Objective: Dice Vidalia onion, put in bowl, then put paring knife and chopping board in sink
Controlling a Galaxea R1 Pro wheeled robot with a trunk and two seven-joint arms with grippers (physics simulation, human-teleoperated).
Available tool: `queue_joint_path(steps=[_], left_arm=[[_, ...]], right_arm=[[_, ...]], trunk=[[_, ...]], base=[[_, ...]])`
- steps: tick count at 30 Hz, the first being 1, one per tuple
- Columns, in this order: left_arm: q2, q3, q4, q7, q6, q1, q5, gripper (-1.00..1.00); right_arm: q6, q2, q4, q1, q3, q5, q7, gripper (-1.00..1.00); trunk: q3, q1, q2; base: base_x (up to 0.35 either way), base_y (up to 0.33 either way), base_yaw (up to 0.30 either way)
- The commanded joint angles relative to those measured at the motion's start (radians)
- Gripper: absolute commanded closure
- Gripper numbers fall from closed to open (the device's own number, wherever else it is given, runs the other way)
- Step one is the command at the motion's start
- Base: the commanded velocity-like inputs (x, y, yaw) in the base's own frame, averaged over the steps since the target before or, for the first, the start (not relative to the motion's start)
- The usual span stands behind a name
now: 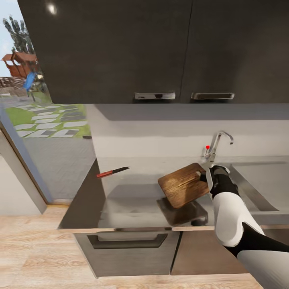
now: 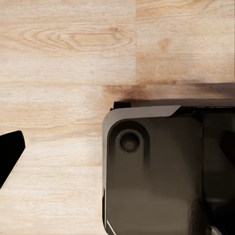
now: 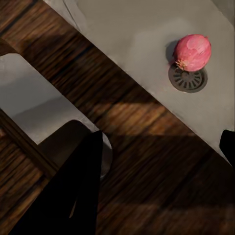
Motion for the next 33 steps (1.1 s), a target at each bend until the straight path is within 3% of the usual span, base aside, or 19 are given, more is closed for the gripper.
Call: queue_joint_path(steps=[1, 4, 5, 6, 10, 15, 16, 23, 28, 33], left_arm=[[0.000, 0.001, 0.001, 0.000, -0.003, -0.001, 0.000, -1.00], [0.000, 0.001, 0.001, 0.000, -0.003, -0.001, 0.000, -1.00], [0.000, 0.001, 0.001, 0.000, -0.003, -0.001, 0.000, -1.00], [0.000, 0.001, 0.001, 0.000, -0.003, -0.001, 0.000, -1.00], [0.000, 0.001, 0.001, 0.000, -0.003, -0.001, 0.000, -1.00], [0.000, 0.001, 0.001, 0.000, -0.003, -0.001, 0.000, -1.00], [0.000, 0.001, 0.001, 0.000, -0.003, -0.001, 0.000, -1.00], [0.000, 0.001, 0.001, 0.000, -0.003, -0.001, 0.000, -1.00], [0.000, 0.001, 0.001, 0.000, -0.003, -0.001, 0.000, -1.00], [0.000, 0.001, 0.001, 0.000, -0.003, -0.001, 0.000, -1.00]], right_arm=[[0.001, 0.001, -0.001, -0.002, -0.019, -0.003, -0.002, 1.00], [0.000, 0.002, 0.000, -0.002, -0.072, -0.003, -0.007, 1.00], [-0.013, 0.003, 0.000, -0.002, -0.117, -0.003, -0.029, 1.00], [-0.029, 0.003, 0.001, -0.002, -0.136, -0.003, -0.049, 1.00], [-0.113, 0.002, 0.060, -0.002, -0.178, -0.004, -0.133, 1.00], [-0.187, -0.002, 0.133, -0.002, -0.213, -0.005, -0.178, 1.00], [-0.203, -0.004, 0.143, -0.002, -0.243, -0.005, -0.193, 1.00], [-0.210, -0.009, 0.149, -0.002, -0.307, -0.005, -0.200, 1.00], [-0.211, -0.012, 0.149, -0.002, -0.410, -0.005, -0.199, 1.00], [-0.211, -0.012, 0.149, -0.002, -0.428, -0.005, -0.199, 1.00]], trunk=[[-0.002, 0.001, -0.002], [-0.002, 0.001, -0.002], [-0.002, 0.001, -0.002], [-0.002, 0.001, -0.002], [-0.002, 0.001, -0.002], [-0.002, 0.001, -0.002], [-0.002, 0.001, -0.002], [-0.002, 0.001, -0.002], [-0.002, 0.001, -0.002], [-0.002, 0.001, -0.002]], base=[[0.000, 0.304, 0.000], [0.000, 0.307, 0.000], [0.000, 0.308, 0.000], [0.000, 0.294, 0.000], [0.000, 0.163, 0.000], [0.000, 0.022, 0.000], [0.000, 0.003, 0.000], [0.000, 0.000, 0.000], [0.000, 0.000, 0.000], [0.000, 0.000, 0.000]])
